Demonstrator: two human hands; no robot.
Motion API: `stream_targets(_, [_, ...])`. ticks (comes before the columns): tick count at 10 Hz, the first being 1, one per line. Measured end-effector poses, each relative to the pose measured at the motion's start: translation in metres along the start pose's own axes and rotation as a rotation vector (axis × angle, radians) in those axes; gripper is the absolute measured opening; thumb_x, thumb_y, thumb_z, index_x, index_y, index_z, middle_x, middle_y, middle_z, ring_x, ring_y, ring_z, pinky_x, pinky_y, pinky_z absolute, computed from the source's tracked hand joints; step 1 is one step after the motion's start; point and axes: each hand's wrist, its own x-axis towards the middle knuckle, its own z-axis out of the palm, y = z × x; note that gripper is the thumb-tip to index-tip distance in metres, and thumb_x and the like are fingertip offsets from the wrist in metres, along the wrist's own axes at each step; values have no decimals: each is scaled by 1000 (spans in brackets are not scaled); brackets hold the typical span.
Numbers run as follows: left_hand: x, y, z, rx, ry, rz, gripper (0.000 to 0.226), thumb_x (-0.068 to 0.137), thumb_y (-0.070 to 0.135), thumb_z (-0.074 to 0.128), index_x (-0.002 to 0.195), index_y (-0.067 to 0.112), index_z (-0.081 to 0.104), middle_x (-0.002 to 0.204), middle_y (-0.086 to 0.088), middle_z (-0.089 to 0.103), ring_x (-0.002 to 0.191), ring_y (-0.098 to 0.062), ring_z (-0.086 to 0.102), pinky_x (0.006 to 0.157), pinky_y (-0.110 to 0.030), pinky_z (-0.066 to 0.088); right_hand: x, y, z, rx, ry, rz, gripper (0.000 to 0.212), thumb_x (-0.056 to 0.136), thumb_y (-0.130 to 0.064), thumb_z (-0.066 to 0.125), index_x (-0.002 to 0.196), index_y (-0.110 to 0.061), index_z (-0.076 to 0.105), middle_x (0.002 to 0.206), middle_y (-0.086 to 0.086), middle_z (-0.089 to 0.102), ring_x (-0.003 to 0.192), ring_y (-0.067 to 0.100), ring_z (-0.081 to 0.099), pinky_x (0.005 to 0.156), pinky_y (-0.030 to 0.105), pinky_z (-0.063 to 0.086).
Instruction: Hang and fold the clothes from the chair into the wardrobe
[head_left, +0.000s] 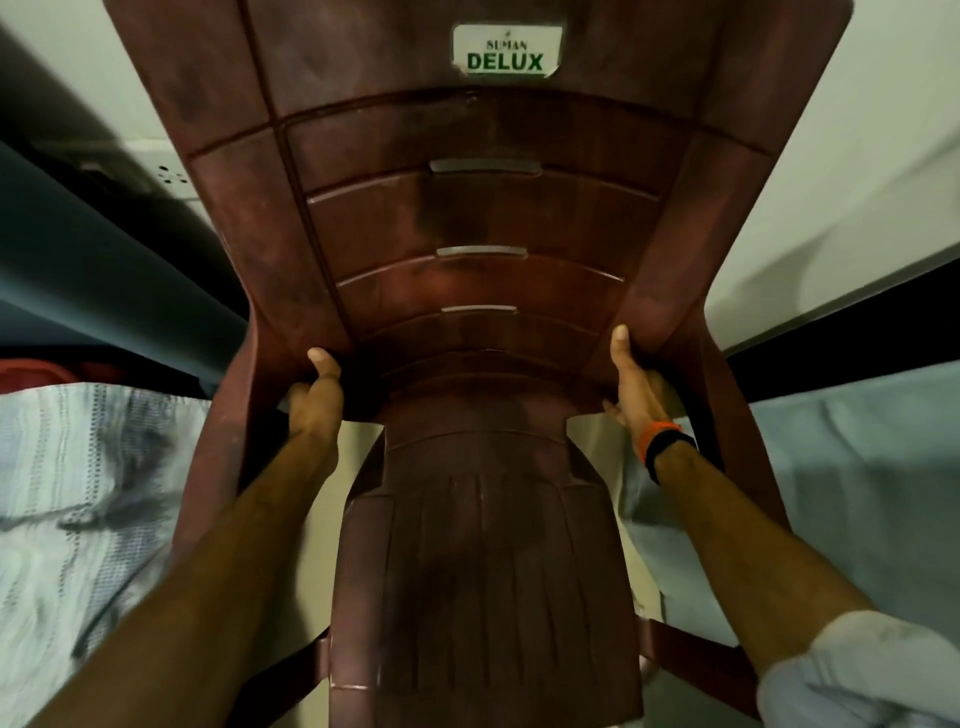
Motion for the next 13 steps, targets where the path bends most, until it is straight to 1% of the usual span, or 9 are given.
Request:
stream_targets(2, [7,1,-1,-33,19,-21,83,89,69,43,149,12,37,147,-11,47,130,-29,50,113,-45,38,1,-6,3,-18,30,-8,141,29,-103,51,140,-17,50,135,5,57,116,30,58,101,51,49])
stream_targets(3, [8,0,-1,39,18,-21,76,96,64,37,148,9,37,144,-13,48,130,-31,49,113,-46,37,2,-4,0,-30,42,4,143,29,-103,52,143,-17,46,143,7,52,124,32,53,105,53,44])
stream_targets(5, [8,-4,-5,181,13,-22,74,99,61,29,148,7,35,145,-19,47,130,-37,49,111,-49,39,-3,-6,-6,-116,7,-4,141,31,-104,48,138,-12,52,134,8,58,116,32,58,101,52,49])
stream_targets(7, [11,0,2,168,10,1,72,100,60,30,148,6,33,145,-18,46,130,-35,48,110,-46,39,11,0,-2,-91,60,-18,146,26,-105,46,139,-13,47,140,10,54,124,35,54,106,53,44])
stream_targets(8, [14,-4,-6,120,-31,5,78,94,68,35,145,8,39,145,-15,47,129,-33,50,111,-48,40,6,-2,1,-101,30,-16,137,40,-104,45,145,-15,44,144,9,51,126,34,53,106,53,43])
stream_targets(9, [15,-6,-9,73,-68,14,77,94,66,38,148,10,36,148,-14,46,132,-32,49,112,-48,39,-2,-6,6,-129,-11,2,100,79,-81,49,150,-12,36,149,10,46,131,34,49,111,46,39])
stream_targets(10, [6,-3,-7,77,-79,-5,78,94,63,45,149,9,36,146,-14,48,130,-33,50,111,-50,41,-4,-8,5,-169,-2,-18,78,91,-49,63,149,-4,35,149,9,46,134,29,46,105,32,37])
stream_targets(11, [-8,0,-6,118,-110,25,76,93,57,55,147,6,38,141,-14,51,127,-34,52,109,-50,43,-20,-11,3,-215,-32,-10,79,88,-28,73,148,1,32,144,10,50,132,28,48,101,28,38])
stream_targets(13, [-61,9,-14,188,-260,132,70,87,47,69,144,12,45,137,-7,56,123,-27,55,104,-36,45,-76,-9,-4,-206,-101,-67,74,81,-19,79,142,-4,40,138,4,49,130,24,48,99,27,37])
